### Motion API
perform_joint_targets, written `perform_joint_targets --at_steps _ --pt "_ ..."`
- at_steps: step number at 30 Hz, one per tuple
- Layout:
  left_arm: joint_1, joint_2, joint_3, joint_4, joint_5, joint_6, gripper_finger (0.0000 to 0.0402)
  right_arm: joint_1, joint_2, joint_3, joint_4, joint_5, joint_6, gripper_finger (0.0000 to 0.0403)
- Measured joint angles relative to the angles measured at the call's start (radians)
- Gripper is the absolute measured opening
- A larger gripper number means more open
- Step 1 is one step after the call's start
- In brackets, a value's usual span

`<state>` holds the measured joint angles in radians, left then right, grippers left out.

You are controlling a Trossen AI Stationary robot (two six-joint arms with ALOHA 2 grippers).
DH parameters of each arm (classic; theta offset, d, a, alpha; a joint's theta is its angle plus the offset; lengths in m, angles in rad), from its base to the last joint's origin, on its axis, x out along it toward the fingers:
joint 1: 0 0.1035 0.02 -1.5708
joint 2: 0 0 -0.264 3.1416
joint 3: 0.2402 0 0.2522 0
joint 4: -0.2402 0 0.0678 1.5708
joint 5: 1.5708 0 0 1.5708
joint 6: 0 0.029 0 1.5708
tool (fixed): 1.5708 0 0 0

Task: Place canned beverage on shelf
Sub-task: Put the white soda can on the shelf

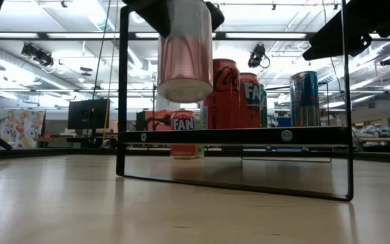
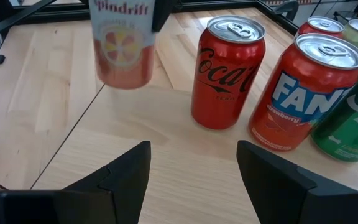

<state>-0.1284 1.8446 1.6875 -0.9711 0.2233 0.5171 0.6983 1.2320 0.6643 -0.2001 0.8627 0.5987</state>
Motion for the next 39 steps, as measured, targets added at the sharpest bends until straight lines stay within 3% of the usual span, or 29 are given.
perform_joint_targets --at_steps 14,39 --pt "-0.015 0.0 -0.117 0.092 -0.02 0.175 0.0305 0.0 0.0 0.0 0.004 0.0 -0.006 0.025" --pt "-0.004 0.0 -0.062 0.062 -0.108 0.131 0.0315 0.0 0.0 0.0 0.004 -0.001 -0.007 0.025"
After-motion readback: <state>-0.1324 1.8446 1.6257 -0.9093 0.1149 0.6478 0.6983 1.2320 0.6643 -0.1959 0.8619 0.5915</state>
